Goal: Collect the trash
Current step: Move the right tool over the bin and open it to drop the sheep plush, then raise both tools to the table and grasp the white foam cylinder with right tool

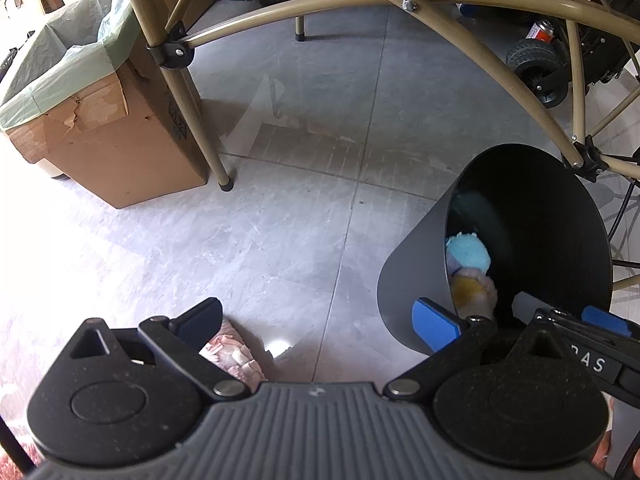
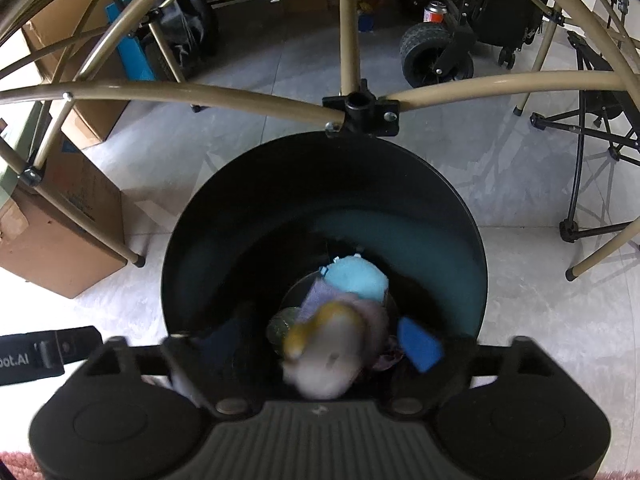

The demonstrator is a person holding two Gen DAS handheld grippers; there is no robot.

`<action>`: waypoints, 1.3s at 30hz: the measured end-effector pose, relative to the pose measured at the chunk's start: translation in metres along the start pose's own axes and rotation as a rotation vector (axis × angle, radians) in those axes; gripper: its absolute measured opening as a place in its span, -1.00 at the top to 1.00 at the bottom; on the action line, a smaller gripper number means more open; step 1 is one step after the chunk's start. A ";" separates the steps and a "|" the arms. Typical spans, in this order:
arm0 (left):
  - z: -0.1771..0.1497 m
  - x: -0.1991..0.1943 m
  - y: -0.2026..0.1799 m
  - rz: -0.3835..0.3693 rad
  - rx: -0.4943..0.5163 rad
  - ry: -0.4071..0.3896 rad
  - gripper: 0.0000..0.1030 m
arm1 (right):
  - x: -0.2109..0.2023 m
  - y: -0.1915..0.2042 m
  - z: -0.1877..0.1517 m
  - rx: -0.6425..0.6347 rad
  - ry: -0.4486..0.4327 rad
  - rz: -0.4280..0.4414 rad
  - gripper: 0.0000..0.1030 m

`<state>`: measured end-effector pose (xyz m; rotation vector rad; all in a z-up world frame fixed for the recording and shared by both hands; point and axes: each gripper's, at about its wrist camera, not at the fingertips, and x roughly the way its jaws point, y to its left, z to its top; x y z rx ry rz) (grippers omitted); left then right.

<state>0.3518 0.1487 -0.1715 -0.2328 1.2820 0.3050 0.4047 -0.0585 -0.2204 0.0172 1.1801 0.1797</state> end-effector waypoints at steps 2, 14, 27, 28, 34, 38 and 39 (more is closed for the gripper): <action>0.000 0.000 0.000 -0.001 0.001 -0.001 -1.00 | -0.001 -0.001 0.000 0.002 0.001 0.004 -0.88; 0.000 0.001 0.000 0.001 0.001 -0.004 -1.00 | -0.001 0.002 -0.001 -0.017 0.004 0.002 -0.99; -0.003 -0.020 -0.001 -0.008 0.012 -0.062 -1.00 | -0.025 -0.003 -0.002 -0.028 -0.067 0.010 -1.00; -0.005 -0.024 -0.002 -0.007 0.014 -0.073 -1.00 | -0.030 -0.005 -0.004 -0.028 -0.080 0.012 -1.00; -0.021 -0.050 -0.002 -0.026 0.021 -0.121 -1.00 | -0.069 -0.018 -0.015 -0.009 -0.173 0.106 -1.00; -0.036 -0.074 0.000 -0.041 0.034 -0.157 -1.00 | -0.101 -0.026 -0.024 -0.018 -0.238 0.162 -1.00; -0.039 -0.081 0.000 -0.046 0.036 -0.169 -1.00 | -0.111 -0.028 -0.027 -0.032 -0.261 0.162 -1.00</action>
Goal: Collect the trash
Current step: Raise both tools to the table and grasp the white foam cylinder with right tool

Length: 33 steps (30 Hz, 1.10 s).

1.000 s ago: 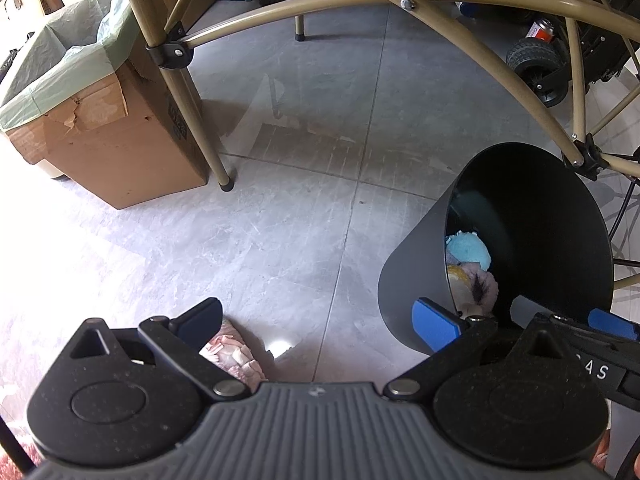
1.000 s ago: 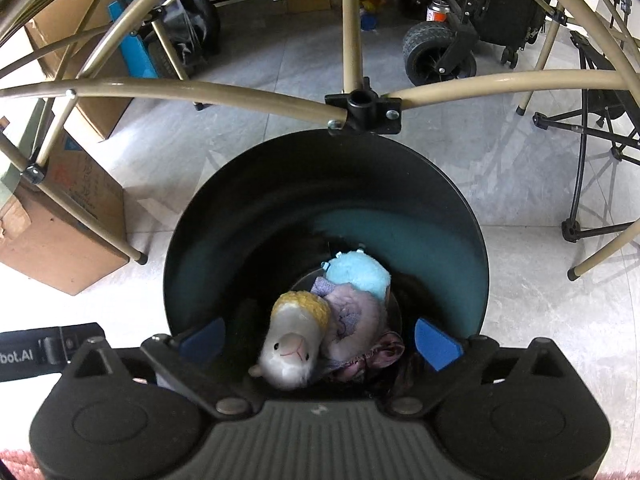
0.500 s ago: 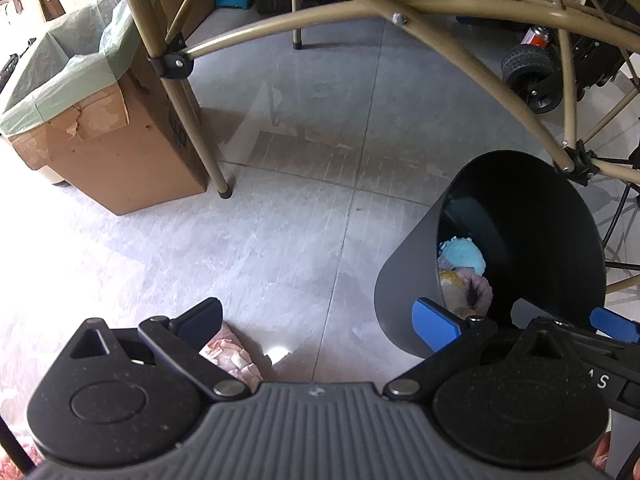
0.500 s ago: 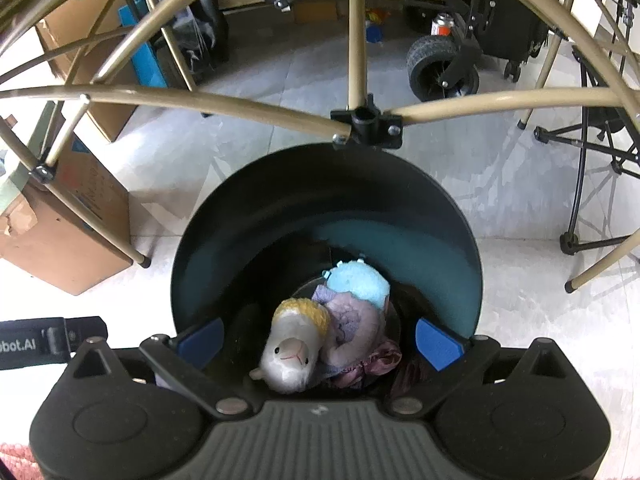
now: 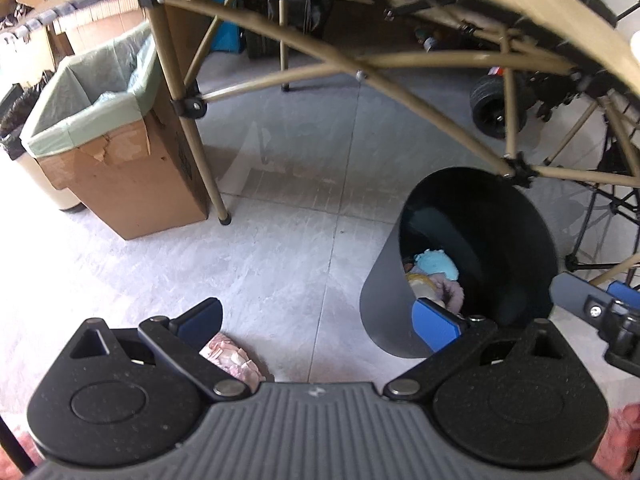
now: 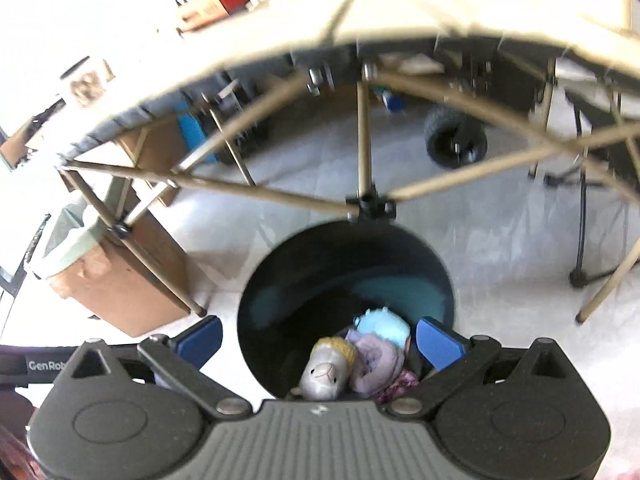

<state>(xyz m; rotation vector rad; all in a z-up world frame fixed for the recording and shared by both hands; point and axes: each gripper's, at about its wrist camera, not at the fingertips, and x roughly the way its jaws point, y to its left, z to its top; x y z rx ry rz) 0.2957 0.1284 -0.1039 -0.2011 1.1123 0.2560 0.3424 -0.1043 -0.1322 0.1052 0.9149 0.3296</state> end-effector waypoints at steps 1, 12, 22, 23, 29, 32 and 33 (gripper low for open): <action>-0.001 -0.008 0.000 -0.004 0.002 -0.015 -1.00 | -0.010 0.001 -0.001 -0.010 -0.020 0.003 -1.00; 0.026 -0.116 -0.026 -0.074 0.070 -0.269 -1.00 | -0.127 -0.017 0.030 -0.037 -0.338 -0.013 -1.00; 0.095 -0.178 -0.062 -0.087 0.112 -0.458 -1.00 | -0.163 -0.069 0.108 -0.025 -0.634 -0.086 -1.00; 0.102 -0.181 -0.066 -0.088 0.115 -0.472 -1.00 | -0.164 -0.075 0.117 -0.015 -0.650 -0.080 -1.00; 0.142 -0.183 -0.089 -0.088 0.129 -0.506 -1.00 | -0.139 -0.109 0.173 0.017 -0.660 -0.040 -1.00; 0.159 -0.176 -0.100 -0.078 0.146 -0.504 -1.00 | -0.110 -0.123 0.196 0.064 -0.608 -0.030 -1.00; 0.164 -0.174 -0.104 -0.075 0.154 -0.502 -1.00 | -0.101 -0.128 0.203 0.073 -0.593 -0.034 -1.00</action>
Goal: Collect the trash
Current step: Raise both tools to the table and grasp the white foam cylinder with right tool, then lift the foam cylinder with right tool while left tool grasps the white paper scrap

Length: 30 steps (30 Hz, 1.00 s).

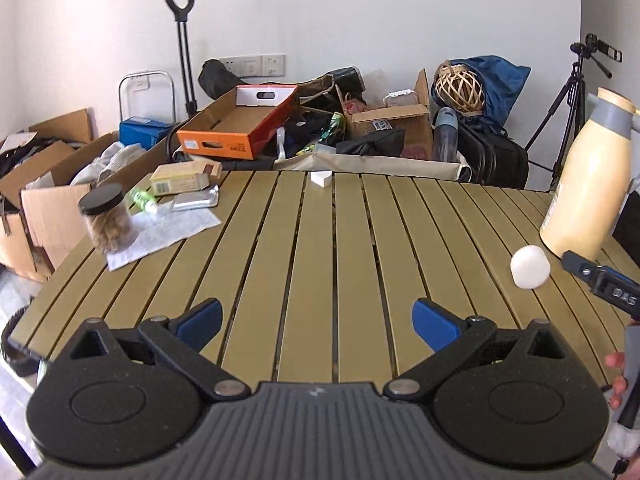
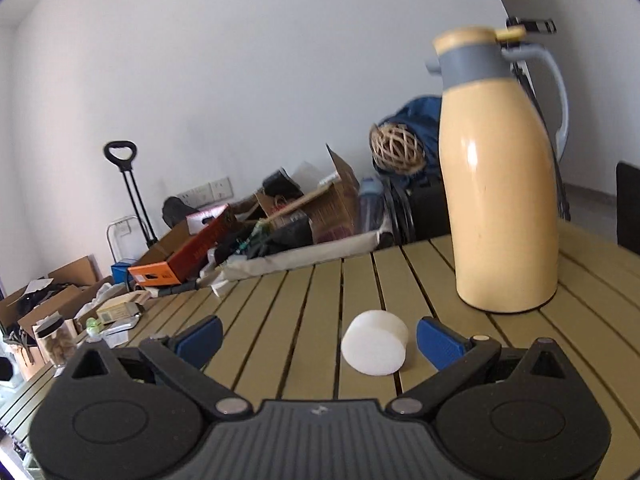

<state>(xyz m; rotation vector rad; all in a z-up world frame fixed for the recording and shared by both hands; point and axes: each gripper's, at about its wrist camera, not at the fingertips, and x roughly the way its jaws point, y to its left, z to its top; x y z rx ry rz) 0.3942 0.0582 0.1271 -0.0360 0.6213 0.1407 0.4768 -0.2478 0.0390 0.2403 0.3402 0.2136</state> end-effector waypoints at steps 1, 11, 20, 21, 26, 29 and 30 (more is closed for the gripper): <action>0.004 0.006 -0.003 -0.003 0.006 0.006 -1.00 | 0.011 0.002 -0.005 -0.001 0.011 -0.015 -1.00; 0.033 0.057 -0.019 -0.017 0.069 0.028 -1.00 | 0.106 -0.003 -0.020 -0.060 0.169 -0.181 -1.00; 0.051 0.096 -0.029 -0.020 0.121 0.018 -1.00 | 0.136 -0.012 -0.025 -0.038 0.222 -0.204 -0.71; 0.053 0.100 -0.029 -0.023 0.120 0.015 -1.00 | 0.137 -0.011 -0.025 -0.043 0.224 -0.204 -0.55; 0.066 0.120 -0.030 -0.036 0.119 -0.014 -1.00 | 0.136 -0.012 -0.022 -0.040 0.238 -0.175 -0.10; 0.077 0.135 -0.033 -0.037 0.130 -0.035 -1.00 | 0.125 -0.012 -0.018 -0.034 0.196 -0.148 -0.07; 0.082 0.141 -0.034 -0.032 0.132 -0.042 -1.00 | 0.121 -0.012 -0.015 -0.034 0.178 -0.144 -0.06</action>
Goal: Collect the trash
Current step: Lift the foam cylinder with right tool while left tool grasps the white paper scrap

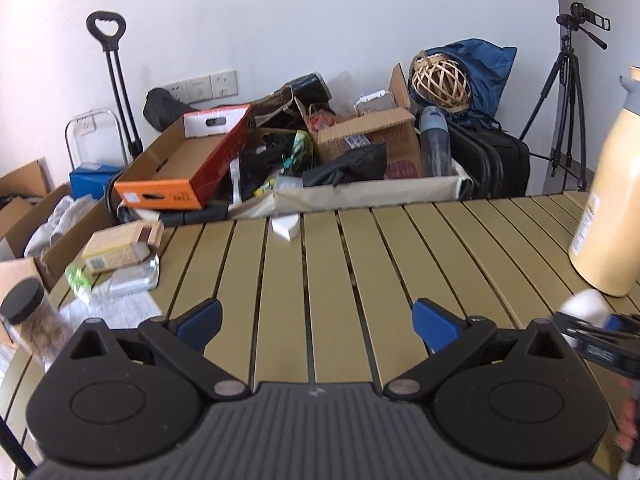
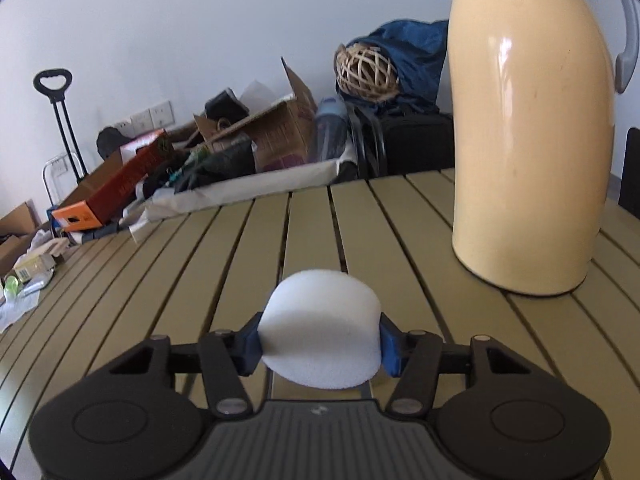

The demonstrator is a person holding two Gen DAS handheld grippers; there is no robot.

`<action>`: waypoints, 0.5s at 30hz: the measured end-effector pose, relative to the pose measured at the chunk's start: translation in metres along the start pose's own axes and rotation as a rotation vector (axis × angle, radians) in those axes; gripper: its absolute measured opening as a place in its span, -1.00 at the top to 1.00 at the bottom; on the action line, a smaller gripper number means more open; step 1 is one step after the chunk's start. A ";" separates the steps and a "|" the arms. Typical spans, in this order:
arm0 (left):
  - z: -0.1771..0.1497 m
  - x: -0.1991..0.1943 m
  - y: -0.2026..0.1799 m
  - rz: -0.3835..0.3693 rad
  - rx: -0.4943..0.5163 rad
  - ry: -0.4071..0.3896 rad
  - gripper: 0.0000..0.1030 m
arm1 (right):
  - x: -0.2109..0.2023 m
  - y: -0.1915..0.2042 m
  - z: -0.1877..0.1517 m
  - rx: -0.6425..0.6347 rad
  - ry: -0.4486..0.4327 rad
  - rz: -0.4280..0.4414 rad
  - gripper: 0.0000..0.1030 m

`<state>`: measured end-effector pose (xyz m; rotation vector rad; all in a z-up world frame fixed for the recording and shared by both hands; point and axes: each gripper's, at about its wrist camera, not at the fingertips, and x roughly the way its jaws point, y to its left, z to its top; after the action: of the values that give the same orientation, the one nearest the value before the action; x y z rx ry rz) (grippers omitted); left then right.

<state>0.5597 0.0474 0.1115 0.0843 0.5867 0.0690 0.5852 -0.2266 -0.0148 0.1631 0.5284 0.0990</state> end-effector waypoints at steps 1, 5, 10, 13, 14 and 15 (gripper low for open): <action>0.005 0.007 0.000 0.004 0.000 -0.007 -1.00 | -0.005 -0.002 0.002 0.004 -0.016 0.001 -0.06; 0.024 0.037 0.001 0.023 -0.009 -0.019 -1.00 | -0.023 -0.020 0.013 0.049 -0.085 -0.006 -0.05; 0.042 0.084 0.005 0.055 -0.030 -0.011 -1.00 | -0.039 -0.057 0.024 0.117 -0.152 -0.054 -0.05; 0.051 0.116 0.005 0.070 -0.037 0.006 -1.00 | -0.045 -0.077 0.026 0.149 -0.177 -0.086 -0.05; 0.053 0.128 0.006 0.075 -0.043 0.014 -1.00 | -0.046 -0.083 0.026 0.156 -0.181 -0.097 -0.05; 0.054 0.138 0.006 0.081 -0.046 0.022 -1.00 | -0.048 -0.088 0.025 0.159 -0.185 -0.106 -0.04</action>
<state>0.7042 0.0624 0.0809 0.0623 0.6038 0.1624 0.5619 -0.3223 0.0145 0.2963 0.3588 -0.0621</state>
